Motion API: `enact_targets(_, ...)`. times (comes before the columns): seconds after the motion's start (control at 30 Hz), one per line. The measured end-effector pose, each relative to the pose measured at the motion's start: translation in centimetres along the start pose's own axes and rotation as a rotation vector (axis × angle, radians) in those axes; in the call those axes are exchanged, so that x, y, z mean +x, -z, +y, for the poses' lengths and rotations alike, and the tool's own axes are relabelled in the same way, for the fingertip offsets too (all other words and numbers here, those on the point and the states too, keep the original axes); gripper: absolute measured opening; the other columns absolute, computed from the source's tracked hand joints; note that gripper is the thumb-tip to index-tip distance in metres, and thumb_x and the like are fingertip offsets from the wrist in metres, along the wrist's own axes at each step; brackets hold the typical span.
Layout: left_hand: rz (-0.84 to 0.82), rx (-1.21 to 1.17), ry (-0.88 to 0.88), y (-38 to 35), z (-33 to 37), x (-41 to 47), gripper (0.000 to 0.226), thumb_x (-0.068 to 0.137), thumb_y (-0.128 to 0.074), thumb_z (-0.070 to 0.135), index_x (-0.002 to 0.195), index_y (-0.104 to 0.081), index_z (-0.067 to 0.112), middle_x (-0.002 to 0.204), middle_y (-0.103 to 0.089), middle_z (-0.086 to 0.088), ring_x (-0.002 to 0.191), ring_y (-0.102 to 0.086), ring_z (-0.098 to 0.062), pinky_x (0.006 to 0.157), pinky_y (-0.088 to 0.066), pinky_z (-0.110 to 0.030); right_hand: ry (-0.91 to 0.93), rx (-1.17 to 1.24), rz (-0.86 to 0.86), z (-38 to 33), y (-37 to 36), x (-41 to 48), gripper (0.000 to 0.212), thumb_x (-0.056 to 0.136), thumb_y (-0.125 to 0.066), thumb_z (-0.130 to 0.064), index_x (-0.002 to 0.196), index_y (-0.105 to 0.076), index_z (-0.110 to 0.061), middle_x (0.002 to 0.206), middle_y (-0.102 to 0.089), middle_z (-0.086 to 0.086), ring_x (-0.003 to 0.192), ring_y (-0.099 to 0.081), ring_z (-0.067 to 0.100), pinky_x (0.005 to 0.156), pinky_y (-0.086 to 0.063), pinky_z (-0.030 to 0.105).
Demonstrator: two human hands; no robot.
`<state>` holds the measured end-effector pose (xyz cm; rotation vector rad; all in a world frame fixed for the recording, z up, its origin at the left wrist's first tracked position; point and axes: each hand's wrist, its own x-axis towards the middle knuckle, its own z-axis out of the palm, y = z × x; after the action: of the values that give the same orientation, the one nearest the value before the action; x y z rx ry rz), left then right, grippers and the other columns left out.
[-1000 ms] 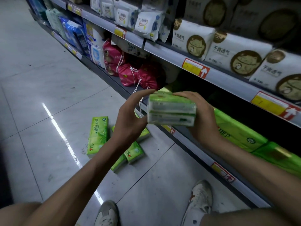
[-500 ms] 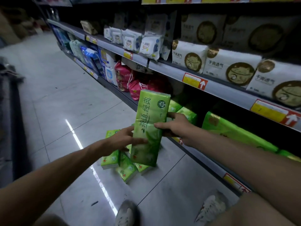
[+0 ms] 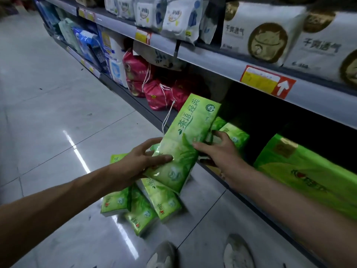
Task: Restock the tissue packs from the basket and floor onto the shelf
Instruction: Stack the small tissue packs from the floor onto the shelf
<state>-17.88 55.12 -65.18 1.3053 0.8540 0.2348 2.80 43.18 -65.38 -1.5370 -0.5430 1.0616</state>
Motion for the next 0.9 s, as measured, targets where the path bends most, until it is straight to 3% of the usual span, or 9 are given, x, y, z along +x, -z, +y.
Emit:
enact_targets(0.13, 0.045, -0.064, -0.075, -0.8, 0.2, 5.3, 0.046, 0.09, -0.076, 0.021, 0.134, -0.066, 0.022, 0.118, -0.077, -0.016, 0.096, -0.077, -0.031, 0.071, -0.065, -0.034, 0.167, -0.034, 0.068, 3.9, -1.3, 1.5, 0.109, 0.06, -0.091, -0.044, 0.153, -0.033, -0.039, 0.134, -0.067, -0.002, 0.121, -0.066, 0.014, 0.101, -0.057, 0.046)
enact_targets(0.27, 0.029, -0.079, -0.149, -1.3, 0.3, 11.0, 0.03, 0.099, -0.067, 0.022, 0.128, -0.071, 0.019, 0.117, -0.079, -0.012, 0.101, -0.078, -0.029, 0.082, -0.066, -0.036, 0.25, -0.158, 0.066, 5.6, -2.5, 2.9, 0.132, 0.055, -0.091, -0.063, 0.161, -0.015, -0.047, 0.162, -0.029, -0.024, 0.149, -0.035, 0.003, 0.117, -0.043, 0.045)
enact_targets(0.33, 0.008, -0.077, -0.171, -1.7, 0.9, 13.5, 0.028, 0.102, -0.063, 0.023, 0.128, -0.07, 0.019, 0.116, -0.079, -0.011, 0.104, -0.077, -0.03, 0.085, -0.065, -0.037, 0.274, -0.225, 0.103, 5.9, -2.3, 4.1, 0.128, 0.066, -0.09, -0.054, 0.163, -0.007, -0.044, 0.156, -0.016, -0.036, 0.149, -0.025, -0.003, 0.122, -0.037, 0.041)
enact_targets(0.4, -0.015, -0.099, -0.181, -2.1, 1.5, 15.6, 0.025, 0.104, -0.06, 0.022, 0.126, -0.071, 0.018, 0.114, -0.079, -0.012, 0.103, -0.077, -0.03, 0.081, -0.066, -0.035, 0.29, -0.318, 0.203, 6.3, -1.7, 5.7, 0.116, 0.08, -0.087, -0.038, 0.164, -0.006, -0.04, 0.152, -0.017, -0.034, 0.13, -0.026, -0.016, 0.12, -0.035, 0.03)
enact_targets(0.47, -0.031, -0.118, -0.189, -2.5, 2.1, 17.6, 0.025, 0.105, -0.058, 0.022, 0.125, -0.071, 0.016, 0.114, -0.079, -0.014, 0.104, -0.077, -0.031, 0.08, -0.066, -0.036, 0.323, -0.358, 0.295, 6.3, -1.1, 7.1, 0.107, 0.086, -0.082, -0.033, 0.165, -0.011, -0.036, 0.155, -0.021, -0.028, 0.114, -0.028, -0.021, 0.11, -0.033, 0.015)
enact_targets(0.57, 0.012, -0.117, -0.209, -3.1, 2.2, 20.9, 0.028, 0.105, -0.059, 0.023, 0.123, -0.073, 0.006, 0.115, -0.077, -0.02, 0.108, -0.074, -0.038, 0.088, -0.065, -0.044, 0.36, -0.404, 0.377, 6.5, -0.4, 9.1, 0.097, 0.089, -0.079, -0.034, 0.164, -0.019, -0.033, 0.159, -0.025, -0.02, 0.123, -0.038, -0.008, 0.099, -0.033, 0.007)
enact_targets(0.7, 0.085, -0.133, -0.206, -4.2, 1.3, 23.4, 0.032, 0.104, -0.062, 0.026, 0.122, -0.073, 0.003, 0.117, -0.074, -0.027, 0.114, -0.07, -0.046, 0.102, -0.054, -0.062, 0.379, -0.402, 0.456, 7.3, 0.3, 10.9, 0.09, 0.088, -0.081, -0.027, 0.162, -0.031, -0.026, 0.154, -0.036, -0.013, 0.097, -0.047, -0.019, 0.071, -0.036, -0.008)
enact_targets(0.83, 0.113, -0.184, -0.224, -4.6, -0.3, 24.5, 0.031, 0.102, -0.065, 0.034, 0.116, -0.076, 0.009, 0.107, -0.078, -0.02, 0.102, -0.074, -0.042, 0.091, -0.059, -0.052, 0.404, -0.418, 0.5, 8.8, 0.4, 11.5, 0.085, 0.088, -0.082, -0.027, 0.16, -0.036, -0.022, 0.154, -0.04, -0.008, 0.117, -0.044, -0.01, 0.079, -0.037, -0.008)
enact_targets(0.9, 0.175, -0.176, -0.253, -4.6, -1.0, 24.2, 0.029, 0.101, -0.065, 0.036, 0.113, -0.077, 0.013, 0.101, -0.078, -0.012, 0.095, -0.074, -0.031, 0.082, -0.057, -0.041, 0.425, -0.416, 0.519, 9.1, 0.4, 11.4, 0.083, 0.088, -0.082, -0.029, 0.159, -0.038, -0.023, 0.151, -0.042, -0.008, 0.126, -0.046, -0.003, 0.092, -0.043, 0.003)
